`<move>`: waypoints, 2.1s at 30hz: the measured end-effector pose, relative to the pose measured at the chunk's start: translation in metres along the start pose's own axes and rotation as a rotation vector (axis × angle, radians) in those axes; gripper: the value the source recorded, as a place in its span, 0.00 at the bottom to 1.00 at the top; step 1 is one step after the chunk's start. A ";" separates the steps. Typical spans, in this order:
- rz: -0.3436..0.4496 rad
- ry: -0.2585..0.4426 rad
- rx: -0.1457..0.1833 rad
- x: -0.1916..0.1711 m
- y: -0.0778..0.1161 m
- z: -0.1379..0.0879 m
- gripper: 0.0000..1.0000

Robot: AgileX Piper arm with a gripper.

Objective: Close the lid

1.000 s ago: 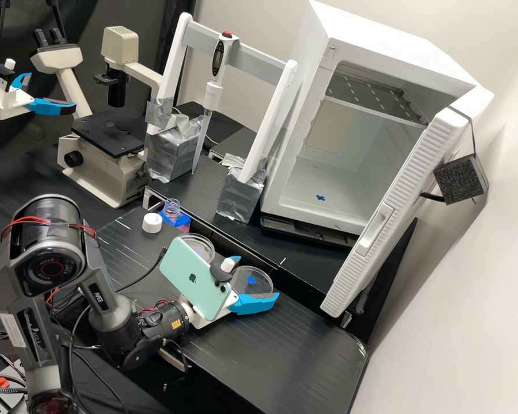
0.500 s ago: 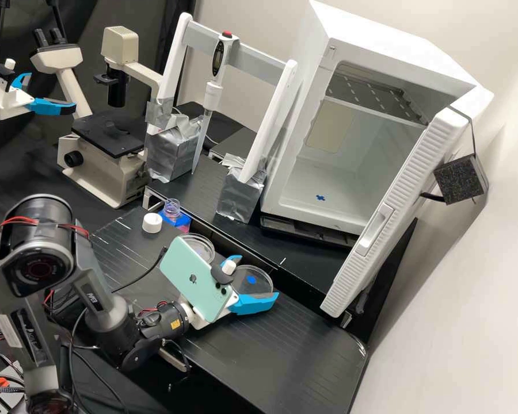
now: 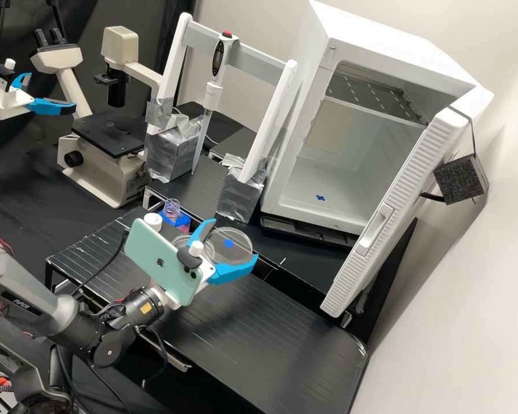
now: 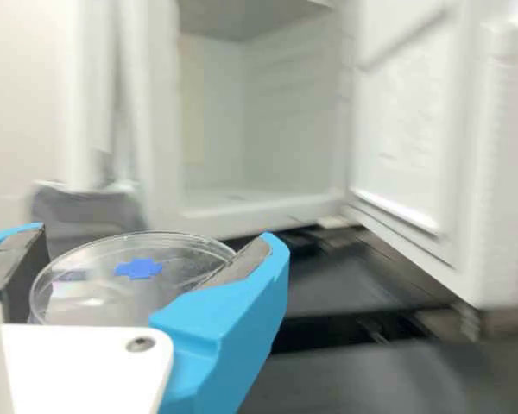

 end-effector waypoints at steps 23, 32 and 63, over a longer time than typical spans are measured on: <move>-0.277 0.139 -0.092 0.000 -0.031 -0.012 0.00; -0.299 0.082 -0.121 0.000 -0.030 -0.001 0.00; -0.363 0.080 -0.144 -0.002 -0.034 0.005 0.00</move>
